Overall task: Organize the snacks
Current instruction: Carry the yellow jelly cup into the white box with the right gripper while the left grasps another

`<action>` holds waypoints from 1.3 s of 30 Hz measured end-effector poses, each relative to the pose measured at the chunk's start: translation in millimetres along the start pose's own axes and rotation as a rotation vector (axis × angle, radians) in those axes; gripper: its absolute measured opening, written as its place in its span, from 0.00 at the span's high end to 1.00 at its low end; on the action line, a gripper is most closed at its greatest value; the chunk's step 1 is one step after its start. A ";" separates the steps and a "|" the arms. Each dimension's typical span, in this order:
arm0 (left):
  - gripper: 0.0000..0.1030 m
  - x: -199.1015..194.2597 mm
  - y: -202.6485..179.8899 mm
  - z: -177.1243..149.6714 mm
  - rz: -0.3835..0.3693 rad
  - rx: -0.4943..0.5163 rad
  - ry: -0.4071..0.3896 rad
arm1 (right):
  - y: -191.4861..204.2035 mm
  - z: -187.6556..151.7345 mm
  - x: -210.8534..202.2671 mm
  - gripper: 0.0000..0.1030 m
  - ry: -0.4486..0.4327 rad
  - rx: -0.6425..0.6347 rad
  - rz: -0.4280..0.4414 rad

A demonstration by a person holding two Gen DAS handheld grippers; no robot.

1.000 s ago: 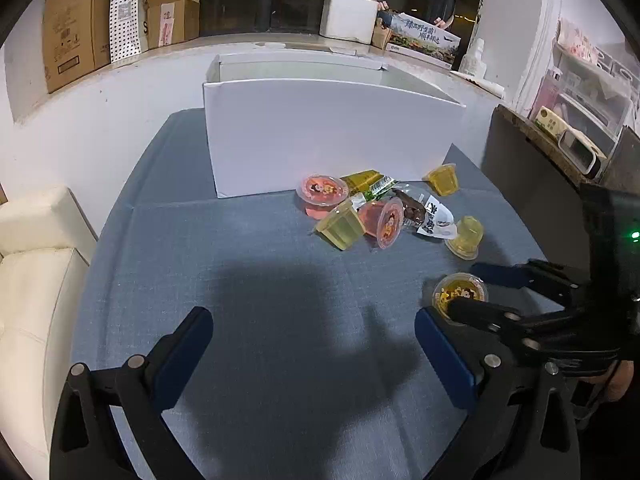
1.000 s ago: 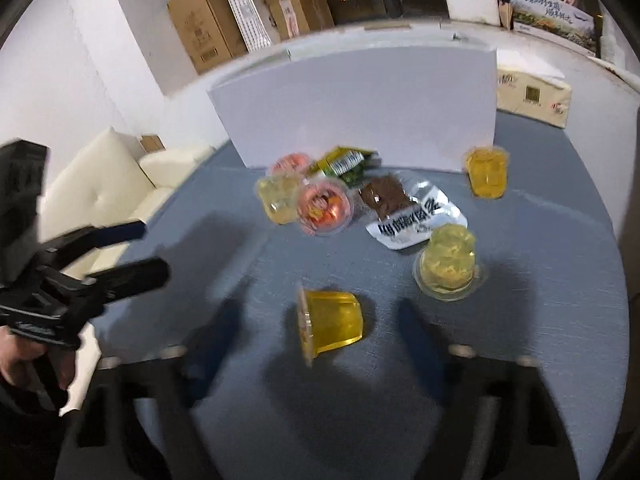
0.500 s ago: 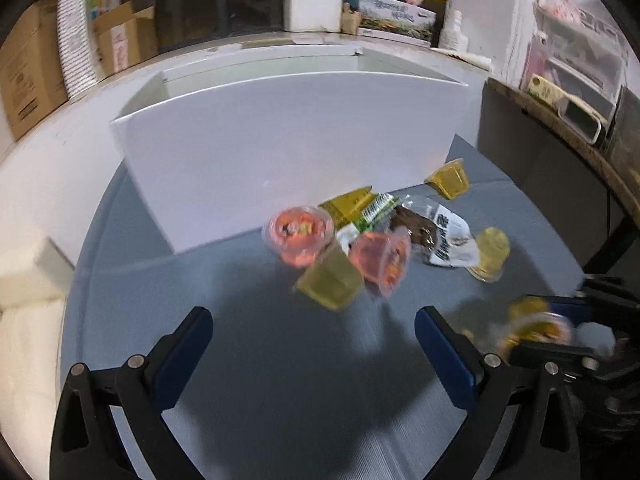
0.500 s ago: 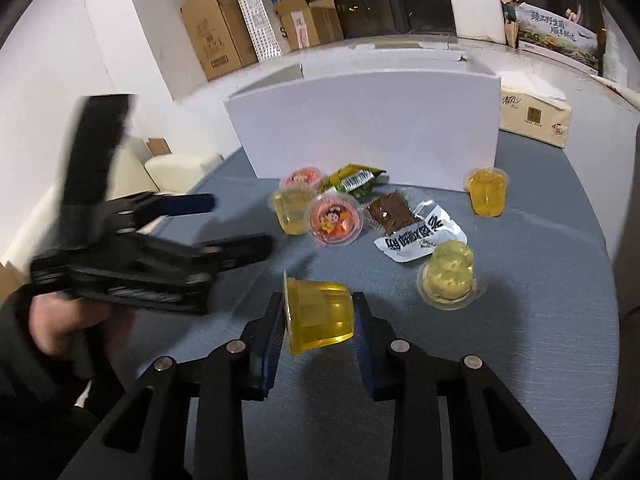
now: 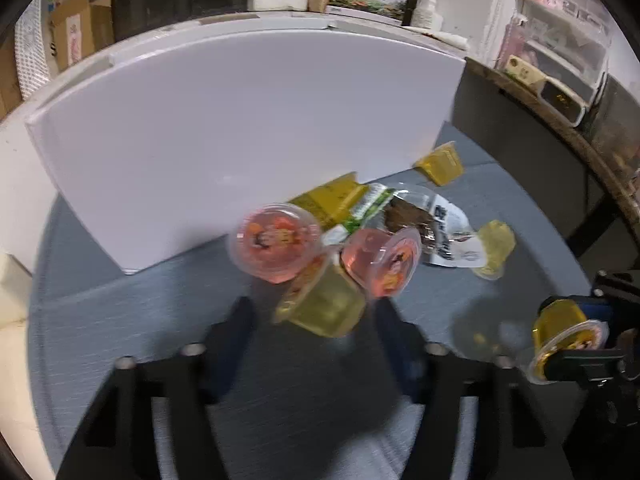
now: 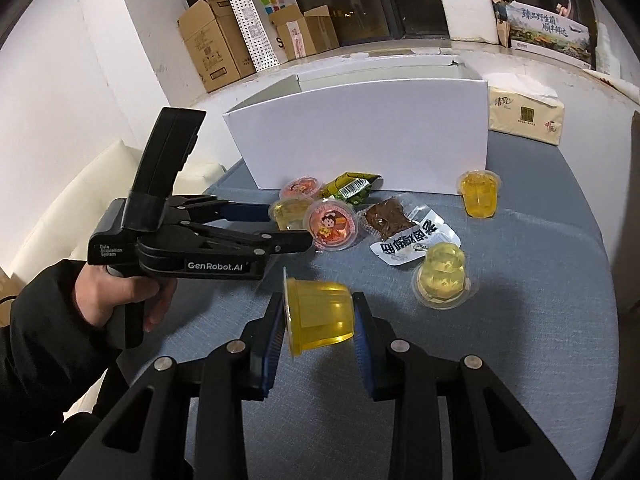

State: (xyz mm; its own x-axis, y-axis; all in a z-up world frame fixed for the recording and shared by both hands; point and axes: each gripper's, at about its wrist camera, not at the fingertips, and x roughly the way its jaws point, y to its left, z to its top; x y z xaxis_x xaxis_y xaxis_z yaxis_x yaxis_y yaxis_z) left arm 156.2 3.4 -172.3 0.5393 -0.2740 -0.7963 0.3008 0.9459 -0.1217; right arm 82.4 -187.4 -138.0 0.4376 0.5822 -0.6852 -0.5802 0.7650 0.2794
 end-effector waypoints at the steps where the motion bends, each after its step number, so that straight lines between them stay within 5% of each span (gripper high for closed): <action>1: 0.54 1.8 -2.2 1.0 0.006 0.003 -0.001 | 0.1 -0.7 -0.2 0.66 0.001 0.000 0.000; 12: 0.67 -40.7 -11.0 -14.8 -0.038 -0.017 -0.104 | -1.2 5.1 -11.3 0.66 -0.034 0.014 -0.003; 19: 0.67 -50.6 -4.6 -22.0 -0.034 -0.034 -0.106 | -3.4 10.6 -14.1 0.66 -0.044 0.026 -0.002; 25: 0.67 -88.2 -5.1 -22.0 -0.023 -0.045 -0.186 | -1.9 22.4 -21.7 0.66 -0.074 0.022 -0.001; 33: 0.67 -149.4 2.4 44.2 0.034 -0.046 -0.379 | 1.3 120.3 -39.1 0.66 -0.224 -0.029 -0.024; 39: 0.67 -126.1 39.9 104.3 0.066 -0.114 -0.378 | -20.0 198.7 -1.2 0.66 -0.202 0.012 -0.078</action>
State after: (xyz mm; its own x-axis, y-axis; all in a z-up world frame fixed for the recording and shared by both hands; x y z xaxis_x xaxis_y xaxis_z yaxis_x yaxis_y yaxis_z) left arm 182.2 57.6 -14.9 0.8122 -0.2362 -0.5334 0.1778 0.9711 -0.1594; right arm 229.9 -148.7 -9.1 0.6108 0.5633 -0.5564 -0.5315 0.8126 0.2392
